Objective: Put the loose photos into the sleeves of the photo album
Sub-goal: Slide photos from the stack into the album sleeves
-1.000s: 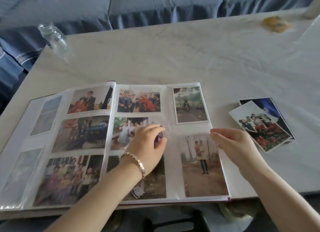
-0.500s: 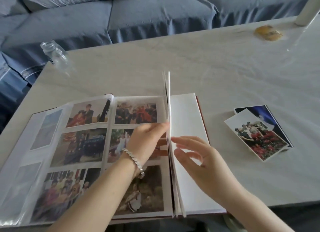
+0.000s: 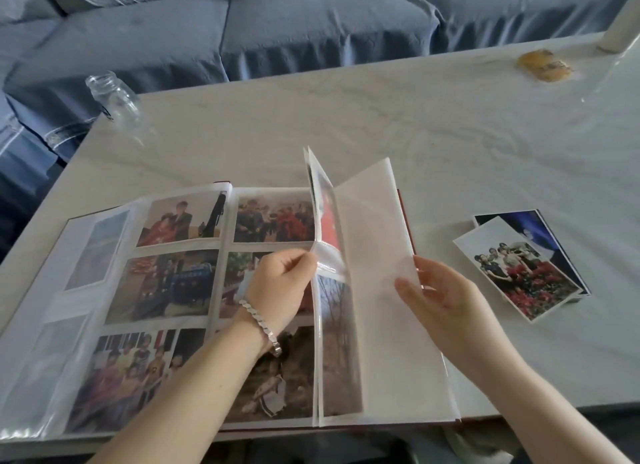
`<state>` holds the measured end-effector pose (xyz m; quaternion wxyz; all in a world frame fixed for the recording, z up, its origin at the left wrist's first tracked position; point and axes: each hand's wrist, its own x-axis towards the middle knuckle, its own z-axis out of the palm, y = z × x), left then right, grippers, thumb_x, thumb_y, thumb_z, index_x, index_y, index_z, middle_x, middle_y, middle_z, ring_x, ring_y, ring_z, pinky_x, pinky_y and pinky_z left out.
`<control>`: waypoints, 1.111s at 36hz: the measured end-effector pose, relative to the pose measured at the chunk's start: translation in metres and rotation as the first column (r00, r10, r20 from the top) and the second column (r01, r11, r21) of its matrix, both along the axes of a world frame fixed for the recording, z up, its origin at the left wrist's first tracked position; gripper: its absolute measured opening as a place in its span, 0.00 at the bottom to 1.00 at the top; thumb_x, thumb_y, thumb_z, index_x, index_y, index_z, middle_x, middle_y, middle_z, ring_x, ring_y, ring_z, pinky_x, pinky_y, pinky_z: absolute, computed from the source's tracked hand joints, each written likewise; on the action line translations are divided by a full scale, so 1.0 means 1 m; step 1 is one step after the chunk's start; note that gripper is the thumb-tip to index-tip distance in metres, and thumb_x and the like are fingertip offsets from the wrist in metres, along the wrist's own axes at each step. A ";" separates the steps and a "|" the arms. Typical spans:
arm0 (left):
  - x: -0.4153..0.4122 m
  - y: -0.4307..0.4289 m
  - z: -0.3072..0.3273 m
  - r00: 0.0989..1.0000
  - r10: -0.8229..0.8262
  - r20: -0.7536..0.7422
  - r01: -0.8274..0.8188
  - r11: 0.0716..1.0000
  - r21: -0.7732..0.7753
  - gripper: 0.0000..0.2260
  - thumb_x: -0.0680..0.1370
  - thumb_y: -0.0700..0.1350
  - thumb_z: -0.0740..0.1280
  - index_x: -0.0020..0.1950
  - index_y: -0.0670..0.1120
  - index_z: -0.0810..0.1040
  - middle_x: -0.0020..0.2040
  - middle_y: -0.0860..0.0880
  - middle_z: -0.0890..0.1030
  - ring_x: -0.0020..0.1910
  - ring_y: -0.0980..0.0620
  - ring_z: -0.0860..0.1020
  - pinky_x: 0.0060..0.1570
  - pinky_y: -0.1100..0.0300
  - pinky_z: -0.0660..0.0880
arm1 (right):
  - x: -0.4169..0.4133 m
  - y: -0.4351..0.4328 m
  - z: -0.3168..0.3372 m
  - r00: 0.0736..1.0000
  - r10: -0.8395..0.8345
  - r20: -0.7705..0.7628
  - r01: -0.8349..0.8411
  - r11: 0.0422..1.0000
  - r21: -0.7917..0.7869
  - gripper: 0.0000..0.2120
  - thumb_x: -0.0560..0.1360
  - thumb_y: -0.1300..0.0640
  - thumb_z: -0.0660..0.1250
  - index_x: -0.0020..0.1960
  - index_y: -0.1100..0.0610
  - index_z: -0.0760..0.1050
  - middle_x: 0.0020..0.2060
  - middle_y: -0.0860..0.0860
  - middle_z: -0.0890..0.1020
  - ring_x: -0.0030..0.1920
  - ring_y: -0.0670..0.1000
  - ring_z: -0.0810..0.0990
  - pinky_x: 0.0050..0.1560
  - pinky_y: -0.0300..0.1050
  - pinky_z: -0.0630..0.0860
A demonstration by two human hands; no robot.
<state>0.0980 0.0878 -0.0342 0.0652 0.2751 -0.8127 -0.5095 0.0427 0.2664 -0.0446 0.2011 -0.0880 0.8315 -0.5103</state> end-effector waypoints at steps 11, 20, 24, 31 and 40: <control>0.019 -0.022 -0.016 0.970 0.133 0.205 -0.041 0.916 -0.400 0.32 0.77 0.36 0.63 0.76 0.51 0.53 0.71 0.45 0.65 0.57 0.53 0.72 0.55 0.63 0.72 | -0.007 0.016 -0.016 0.984 0.142 -0.110 -0.098 0.938 0.332 0.23 0.74 0.56 0.67 0.68 0.52 0.69 0.63 0.49 0.71 0.61 0.51 0.73 0.62 0.46 0.70; 0.007 0.016 -0.027 0.831 -0.372 0.414 0.556 0.598 -0.577 0.22 0.80 0.54 0.55 0.75 0.54 0.58 0.77 0.55 0.45 0.76 0.55 0.42 0.74 0.55 0.39 | -0.025 0.041 -0.026 0.920 0.199 -0.338 0.008 0.852 0.523 0.23 0.74 0.61 0.67 0.68 0.58 0.70 0.70 0.55 0.65 0.70 0.57 0.63 0.66 0.48 0.62; -0.007 0.020 -0.034 0.768 -0.316 0.557 0.629 0.539 -0.561 0.24 0.81 0.52 0.51 0.76 0.56 0.48 0.77 0.55 0.40 0.75 0.54 0.36 0.71 0.53 0.34 | -0.049 0.060 -0.030 0.939 0.189 -0.287 0.066 0.719 0.691 0.31 0.74 0.51 0.67 0.72 0.58 0.61 0.72 0.60 0.58 0.74 0.58 0.51 0.71 0.54 0.53; -0.008 0.013 -0.030 0.767 -0.280 0.577 0.639 0.412 -0.650 0.28 0.81 0.44 0.50 0.76 0.54 0.38 0.73 0.60 0.36 0.75 0.53 0.36 0.72 0.50 0.37 | -0.068 0.076 -0.026 0.932 0.266 -0.248 0.042 0.600 0.799 0.20 0.78 0.48 0.58 0.67 0.56 0.69 0.65 0.55 0.71 0.64 0.56 0.69 0.56 0.46 0.67; 0.005 -0.017 -0.031 0.802 -0.435 0.410 0.563 0.322 -0.761 0.18 0.75 0.48 0.53 0.52 0.50 0.82 0.55 0.54 0.82 0.61 0.53 0.77 0.63 0.50 0.69 | -0.066 0.077 -0.011 0.903 0.190 -0.386 0.205 0.598 0.775 0.07 0.77 0.65 0.57 0.41 0.60 0.68 0.29 0.52 0.70 0.27 0.54 0.64 0.29 0.44 0.58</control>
